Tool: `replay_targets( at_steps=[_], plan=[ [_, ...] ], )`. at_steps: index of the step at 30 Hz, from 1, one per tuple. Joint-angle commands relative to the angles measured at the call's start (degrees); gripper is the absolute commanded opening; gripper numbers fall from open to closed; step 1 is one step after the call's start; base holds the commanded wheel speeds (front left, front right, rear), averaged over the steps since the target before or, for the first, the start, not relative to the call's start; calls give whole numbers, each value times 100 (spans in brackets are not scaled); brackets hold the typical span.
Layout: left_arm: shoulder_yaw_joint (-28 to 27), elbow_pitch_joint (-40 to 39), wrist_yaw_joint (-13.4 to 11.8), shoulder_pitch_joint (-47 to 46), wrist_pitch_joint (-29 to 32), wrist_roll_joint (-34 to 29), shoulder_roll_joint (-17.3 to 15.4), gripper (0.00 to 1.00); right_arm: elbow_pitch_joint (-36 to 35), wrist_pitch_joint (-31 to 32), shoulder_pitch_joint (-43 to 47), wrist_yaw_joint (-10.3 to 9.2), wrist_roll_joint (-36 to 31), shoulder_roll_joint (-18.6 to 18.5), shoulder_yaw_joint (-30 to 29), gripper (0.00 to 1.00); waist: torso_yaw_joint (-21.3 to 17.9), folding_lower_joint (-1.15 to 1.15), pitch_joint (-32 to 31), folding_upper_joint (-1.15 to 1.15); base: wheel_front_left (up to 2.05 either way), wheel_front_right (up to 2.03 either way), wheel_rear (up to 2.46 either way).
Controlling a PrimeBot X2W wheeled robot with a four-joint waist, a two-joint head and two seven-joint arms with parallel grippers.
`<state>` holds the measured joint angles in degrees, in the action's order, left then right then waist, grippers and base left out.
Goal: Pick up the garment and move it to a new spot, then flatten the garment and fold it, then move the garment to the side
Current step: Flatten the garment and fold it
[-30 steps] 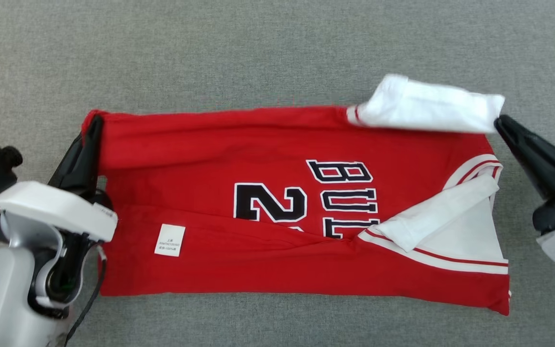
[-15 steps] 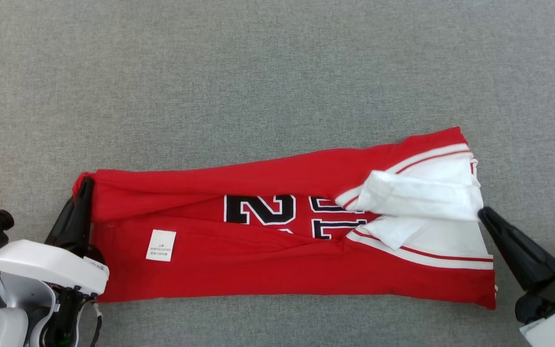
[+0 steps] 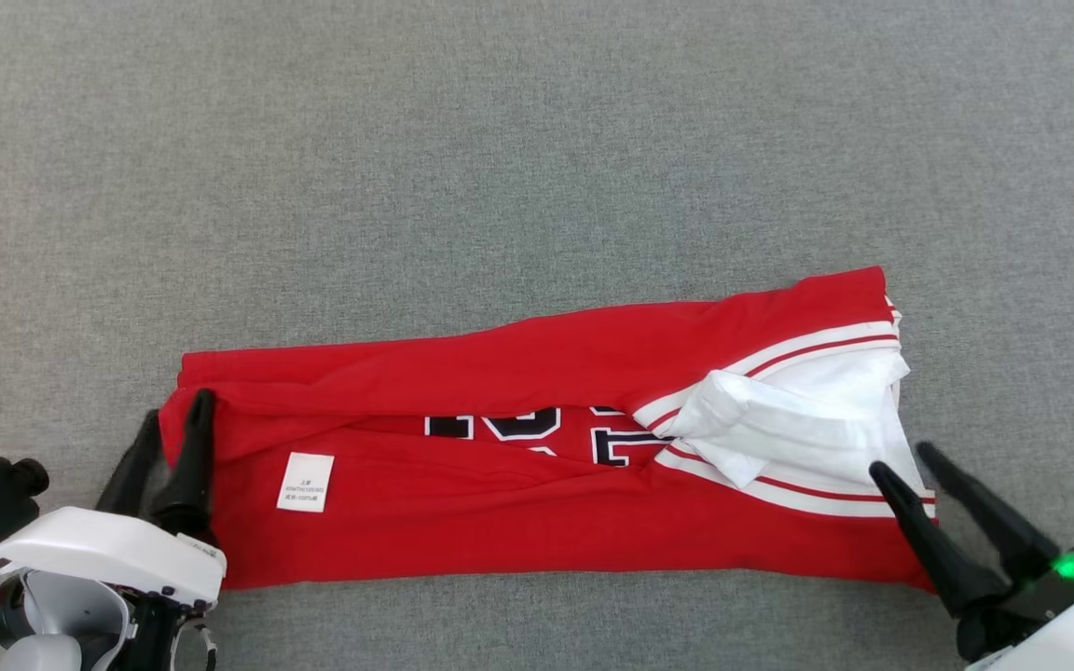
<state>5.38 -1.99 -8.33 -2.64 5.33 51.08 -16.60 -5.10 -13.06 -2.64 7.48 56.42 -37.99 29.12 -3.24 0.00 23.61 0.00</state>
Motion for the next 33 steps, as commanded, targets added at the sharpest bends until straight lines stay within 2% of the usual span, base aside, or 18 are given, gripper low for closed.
replay_targets(
  at_steps=[1, 5, 11, 19, 23, 27, 33],
  plan=[
    [-38, -11, -28, 13, -129, -46, 38, 100, -6, -68, 31, 4, -46, -2, -91, 100, -8, 0, -39, 0, 0, 0, 0],
    [-32, -186, -50, -120, -569, -280, 165, 100, -89, -181, -45, 4, -351, 125, -475, 100, -24, 0, -119, 0, 0, 0, 0],
    [104, -444, -215, -478, -1172, -898, 245, 100, -34, -221, -204, 4, -1177, 817, -1510, 100, -36, 0, -248, 0, 0, 0, 0],
    [357, -197, -395, -1137, -1877, -1690, 560, 100, 230, -227, -688, 7, -2183, 1823, -2005, 100, 0, 0, -423, 0, 0, 0, 0],
    [402, 125, -437, -1305, -2005, -2170, 570, 100, 415, -225, -835, 7, -2797, 2181, -2185, 100, 20, 0, -501, 0, 0, 0, 0],
    [421, 380, -442, -1297, -2037, -2630, 504, 100, 537, -220, -839, 7, -3462, 2420, -2348, 100, 24, 0, -568, 0, 0, 0, 0],
    [330, 579, -377, -1075, -2041, -3043, 352, 100, 703, -220, -728, 7, -3996, 2569, -2396, 100, 45, 0, -640, 0, 0, 0, 0]
  ],
)
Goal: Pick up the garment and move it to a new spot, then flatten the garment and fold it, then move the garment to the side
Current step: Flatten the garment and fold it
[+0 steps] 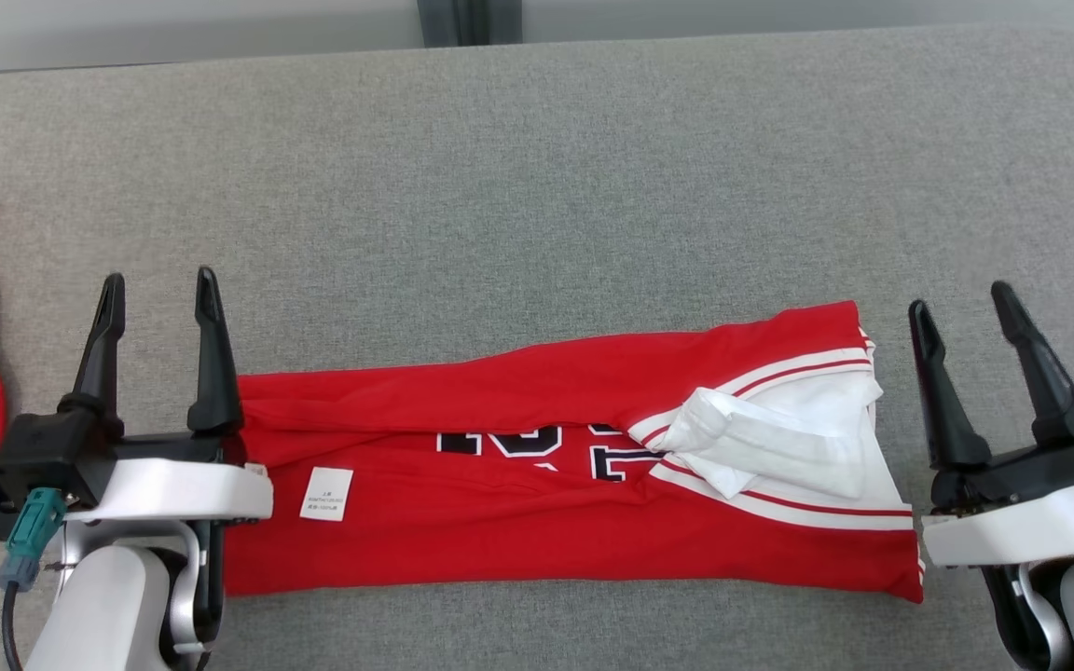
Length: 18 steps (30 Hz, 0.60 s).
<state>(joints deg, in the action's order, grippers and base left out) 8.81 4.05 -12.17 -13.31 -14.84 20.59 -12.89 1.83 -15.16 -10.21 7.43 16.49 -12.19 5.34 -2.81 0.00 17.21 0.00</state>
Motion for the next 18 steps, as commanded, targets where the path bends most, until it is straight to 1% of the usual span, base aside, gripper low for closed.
replay_targets(
  at_steps=[1, 7, 11, 18],
  plan=[
    [-17, 20, 24, 27, -25, -53, -59, 100, 43, -11, 38, 12, -58, -7, -14, 100, 9, 0, -19, 0, 0, 0, 0],
    [-1, 113, 45, 311, -27, -223, -144, 100, 224, -8, 237, 12, -144, 28, -48, 100, 72, 0, -156, 0, 0, 0, 0],
    [11, 154, 103, 406, -26, -131, -129, 100, 274, 25, 312, 12, -104, 50, -66, 100, 106, 0, -194, 0, 0, 0, 0],
    [79, 197, 105, 392, -19, -120, -138, 100, 316, 101, 317, 12, -42, 57, -72, 100, 139, 0, -211, 0, 0, 0, 0]
  ],
)
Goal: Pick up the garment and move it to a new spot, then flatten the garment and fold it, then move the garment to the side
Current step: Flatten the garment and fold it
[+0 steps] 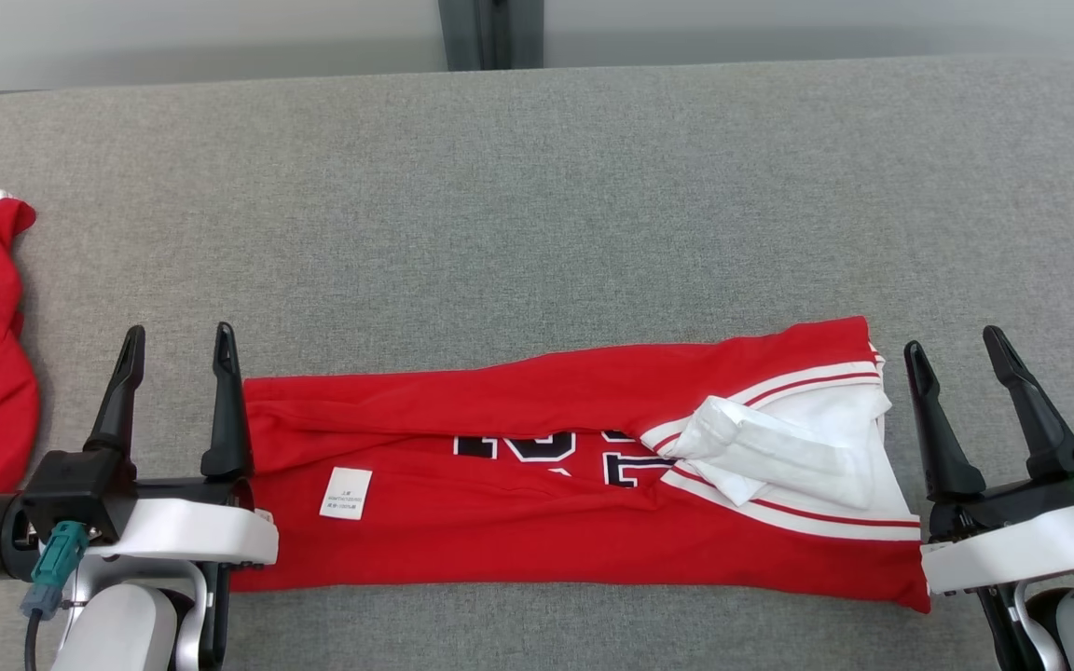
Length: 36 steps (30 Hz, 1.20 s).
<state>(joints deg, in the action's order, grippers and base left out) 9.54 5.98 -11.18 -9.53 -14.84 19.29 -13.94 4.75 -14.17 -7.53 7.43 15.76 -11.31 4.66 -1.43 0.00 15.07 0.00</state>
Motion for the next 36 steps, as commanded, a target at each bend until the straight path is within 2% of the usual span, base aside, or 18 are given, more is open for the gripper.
replay_targets(
  at_steps=[1, 6, 11, 25, 26, 27, 31, 36],
  plan=[
    [20, 4, 8, 5, -10, 5, -33, 100, 25, 12, 39, 12, 29, -35, -12, 100, 4, 0, 9, 0, 0, 0, 0],
    [85, -1, 4, -52, 33, -22, -40, 100, 139, 54, 40, 12, 44, -8, -127, 100, 31, 0, 55, 0, 0, 0, 0],
    [127, -27, -12, -100, 40, -7, -23, 100, 659, 141, 95, 11, 176, -3, -128, 100, 54, 0, 138, 0, 0, 0, 0],
    [174, -36, -59, -177, 61, 62, 10, 100, 2303, 202, -235, 13, 1080, 118, 1106, 100, 32, 0, 267, 0, 0, 0, 0],
    [176, -43, -70, -181, 61, 62, 7, 100, 2383, 214, -286, 13, 1167, 125, 1181, 78, 28, 0, 272, 0, 0, 0, 0],
    [180, -48, -78, -188, 62, 67, 9, 100, 2447, 239, -322, 13, 1247, 119, 1283, 0, 25, 0, 277, 0, 0, 0, 0],
    [186, -69, -101, -198, 81, 79, 6, 100, 2523, 129, -500, 5, 1511, -43, 1406, 0, 5, 0, 287, 0, 0, 0, 0],
    [177, -124, -159, -167, 99, 91, 1, 100, 2418, -70, -595, -15, 1650, -434, 966, 0, -40, 0, 301, 0, 0, 0, 0]
  ],
)
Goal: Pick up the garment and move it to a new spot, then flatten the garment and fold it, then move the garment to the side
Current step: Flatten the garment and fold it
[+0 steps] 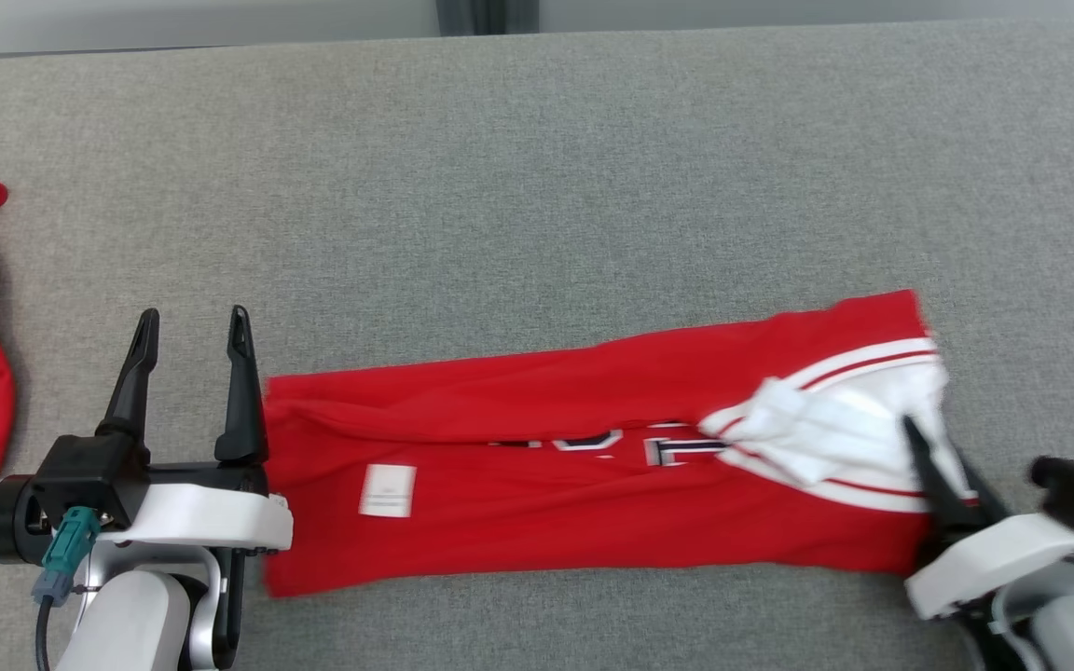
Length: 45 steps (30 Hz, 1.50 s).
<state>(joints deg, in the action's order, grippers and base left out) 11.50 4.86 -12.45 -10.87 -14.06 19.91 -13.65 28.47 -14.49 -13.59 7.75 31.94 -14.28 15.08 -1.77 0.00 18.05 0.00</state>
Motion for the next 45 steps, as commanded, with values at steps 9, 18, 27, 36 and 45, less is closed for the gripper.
replay_targets(
  at_steps=[9, 18, 27, 36, 45],
  plan=[
    [-17, -146, -117, -20, 32, 24, -47, 100, -245, -86, 236, -32, -196, -609, -1256, 0, -119, 0, 79, 0, 0, 0, 0],
    [10, -187, -117, -62, 53, 51, -86, 100, -1432, -78, 272, -25, -666, -462, -1087, 0, -165, 0, 35, 0, 0, 0, 0],
    [38, -213, -126, -20, 56, 81, -94, 100, -2910, 263, 248, -25, -1119, -123, -14, 0, -127, 0, -42, 0, 0, 0, 0],
    [139, -162, -78, -78, 43, 126, -17, 100, -2729, 691, -158, -24, -800, 557, 990, 0, -13, 0, -26, 0, 0, 0, 0],
    [217, 9, -4, -177, -1, 164, 54, 100, -1743, 571, -713, -24, -248, 918, 2253, 0, 173, 0, 46, 0, 0, 0, 0]
  ],
)
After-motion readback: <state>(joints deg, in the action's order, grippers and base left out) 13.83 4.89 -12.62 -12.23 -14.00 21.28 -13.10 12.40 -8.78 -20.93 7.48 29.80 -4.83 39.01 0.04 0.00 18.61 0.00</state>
